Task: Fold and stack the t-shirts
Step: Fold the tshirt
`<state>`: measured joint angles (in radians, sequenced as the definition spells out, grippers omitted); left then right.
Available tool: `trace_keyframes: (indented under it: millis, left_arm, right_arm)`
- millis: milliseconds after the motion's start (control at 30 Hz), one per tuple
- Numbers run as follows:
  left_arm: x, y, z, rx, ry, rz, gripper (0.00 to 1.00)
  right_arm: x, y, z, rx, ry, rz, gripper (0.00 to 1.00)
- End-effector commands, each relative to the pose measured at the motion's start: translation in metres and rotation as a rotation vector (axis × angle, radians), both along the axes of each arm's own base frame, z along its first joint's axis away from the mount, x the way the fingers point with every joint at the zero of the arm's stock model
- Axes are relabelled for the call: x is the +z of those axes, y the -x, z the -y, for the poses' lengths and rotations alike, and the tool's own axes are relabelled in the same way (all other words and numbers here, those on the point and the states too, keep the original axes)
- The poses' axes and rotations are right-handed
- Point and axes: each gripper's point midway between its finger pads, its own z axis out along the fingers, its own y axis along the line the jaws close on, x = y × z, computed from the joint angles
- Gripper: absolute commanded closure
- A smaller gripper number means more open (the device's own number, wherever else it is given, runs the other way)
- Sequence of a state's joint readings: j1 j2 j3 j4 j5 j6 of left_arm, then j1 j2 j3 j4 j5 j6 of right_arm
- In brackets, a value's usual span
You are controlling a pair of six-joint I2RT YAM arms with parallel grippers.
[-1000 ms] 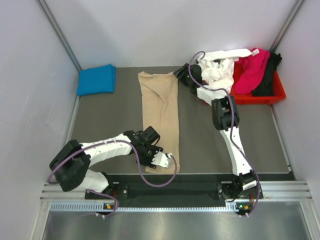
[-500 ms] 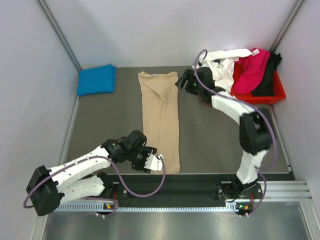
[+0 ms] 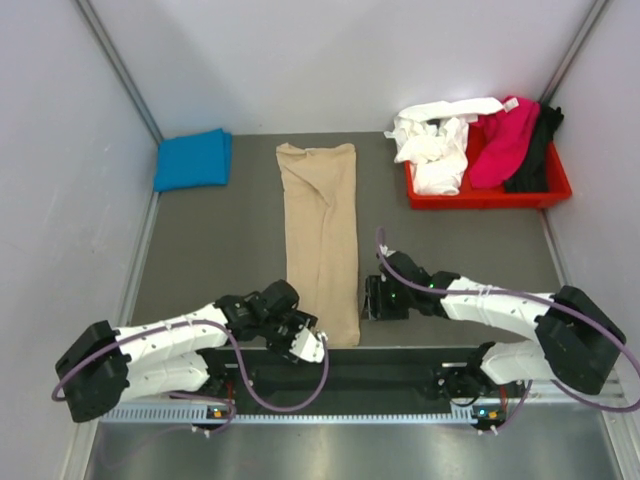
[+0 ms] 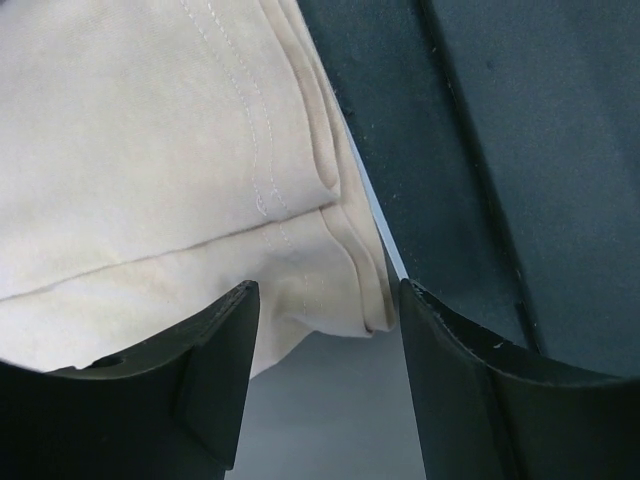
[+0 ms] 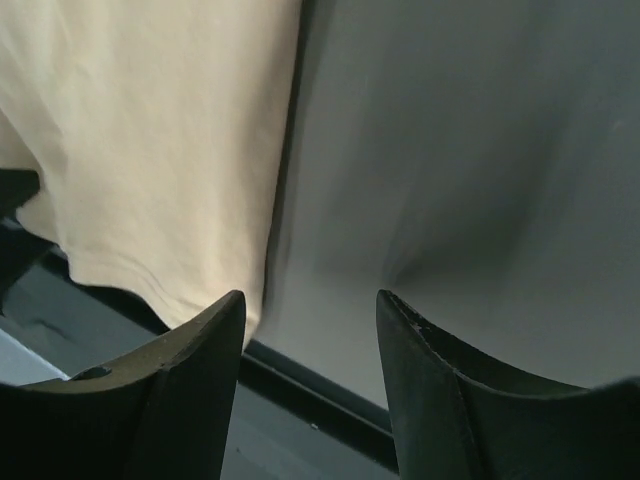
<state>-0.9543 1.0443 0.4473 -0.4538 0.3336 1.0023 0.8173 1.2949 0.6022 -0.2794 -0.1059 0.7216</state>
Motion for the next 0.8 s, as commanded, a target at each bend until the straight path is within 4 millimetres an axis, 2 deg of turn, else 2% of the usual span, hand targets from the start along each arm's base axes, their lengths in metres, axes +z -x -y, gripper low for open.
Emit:
trace_keyframes:
  millis: [0,67,100,167,233,300,333,367,400,433,467,500,633,700,733,767]
  left_arm:
    - [-0.003,-0.003,0.009,-0.019,0.029,0.034,0.37]
    - [-0.008,-0.004,0.006,-0.010,0.010,0.036,0.41]
    - [-0.010,-0.003,0.004,-0.012,-0.002,0.034,0.42]
    - [-0.013,-0.003,0.002,-0.008,-0.015,0.031,0.45]
    - [-0.014,-0.003,-0.001,-0.005,-0.031,0.029,0.49]
    - [-0.015,-0.003,-0.003,0.000,-0.042,0.030,0.61]
    - [-0.016,-0.002,-0.004,0.007,-0.050,0.021,0.66]
    - [-0.015,-0.001,-0.004,0.010,-0.049,0.015,0.77]
    - [-0.014,0.000,-0.005,0.016,-0.050,0.008,0.83]
    - [-0.008,0.000,-0.001,0.033,-0.039,-0.009,0.91]
    - [-0.006,0.002,-0.003,0.046,-0.048,-0.024,1.00]
    - [0.001,0.000,-0.002,0.068,-0.038,-0.023,1.00]
    - [0.037,-0.035,0.005,0.269,0.037,0.068,1.00]
    - [0.054,-0.058,0.003,0.348,0.090,0.106,1.00]
    - [0.072,-0.071,0.007,0.377,0.133,0.113,1.00]
    - [0.080,-0.088,-0.001,0.441,0.156,0.103,1.00]
  right_arm:
    - [0.006,0.016,-0.017,-0.021,-0.080,-0.020,0.45]
    - [-0.001,0.030,-0.030,0.017,-0.110,-0.064,0.44]
    - [0.002,0.030,-0.039,0.032,-0.133,-0.064,0.44]
    - [-0.008,0.039,-0.047,0.069,-0.109,-0.092,0.42]
    - [-0.010,0.039,-0.054,0.078,-0.109,-0.094,0.44]
    - [-0.014,0.042,-0.055,0.081,-0.114,-0.110,0.53]
    - [-0.014,0.044,-0.056,0.083,-0.120,-0.118,0.65]
    - [-0.013,0.045,-0.053,0.080,-0.118,-0.117,0.70]
    - [-0.013,0.045,-0.051,0.076,-0.113,-0.114,0.76]
    - [-0.011,0.045,-0.050,0.080,-0.114,-0.110,0.88]
    - [-0.006,0.045,-0.050,0.084,-0.119,-0.106,0.94]
    - [-0.003,0.045,-0.050,0.086,-0.122,-0.103,1.00]
    - [0.019,0.031,-0.055,0.094,-0.171,-0.057,1.00]
    - [0.032,0.011,-0.056,0.074,-0.200,-0.025,1.00]
    - [0.035,0.004,-0.056,0.095,-0.205,-0.012,1.00]
    - [0.036,-0.011,-0.050,0.069,-0.200,-0.005,1.00]
